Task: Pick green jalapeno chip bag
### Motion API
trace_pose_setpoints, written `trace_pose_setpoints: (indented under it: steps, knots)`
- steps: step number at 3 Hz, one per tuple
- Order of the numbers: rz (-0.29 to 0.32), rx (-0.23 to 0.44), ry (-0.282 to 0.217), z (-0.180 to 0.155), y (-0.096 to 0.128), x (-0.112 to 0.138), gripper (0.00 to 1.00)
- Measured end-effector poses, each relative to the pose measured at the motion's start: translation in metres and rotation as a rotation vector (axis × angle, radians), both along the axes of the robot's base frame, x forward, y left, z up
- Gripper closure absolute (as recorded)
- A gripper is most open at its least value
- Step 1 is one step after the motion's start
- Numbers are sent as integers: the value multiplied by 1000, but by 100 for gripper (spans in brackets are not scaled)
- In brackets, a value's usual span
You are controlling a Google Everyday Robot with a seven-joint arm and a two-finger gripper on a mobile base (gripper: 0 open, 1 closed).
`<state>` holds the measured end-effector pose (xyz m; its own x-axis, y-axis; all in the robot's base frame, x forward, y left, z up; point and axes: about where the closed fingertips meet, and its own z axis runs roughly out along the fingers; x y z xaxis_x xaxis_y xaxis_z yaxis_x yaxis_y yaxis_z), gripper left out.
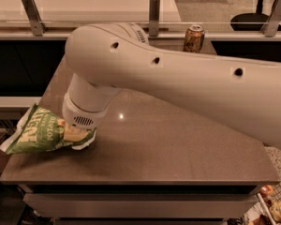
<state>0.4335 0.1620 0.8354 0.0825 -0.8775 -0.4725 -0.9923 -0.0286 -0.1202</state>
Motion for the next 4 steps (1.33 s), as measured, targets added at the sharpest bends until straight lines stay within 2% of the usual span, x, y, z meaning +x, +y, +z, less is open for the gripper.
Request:
trace_pose_setpoints:
  steps: [1, 3, 4]
  knots:
    - [-9, -6, -34, 23, -11, 8, 100]
    - [-39, 30, -128, 74, -43, 32, 100]
    - [-69, 66, -200, 106, -62, 32, 100]
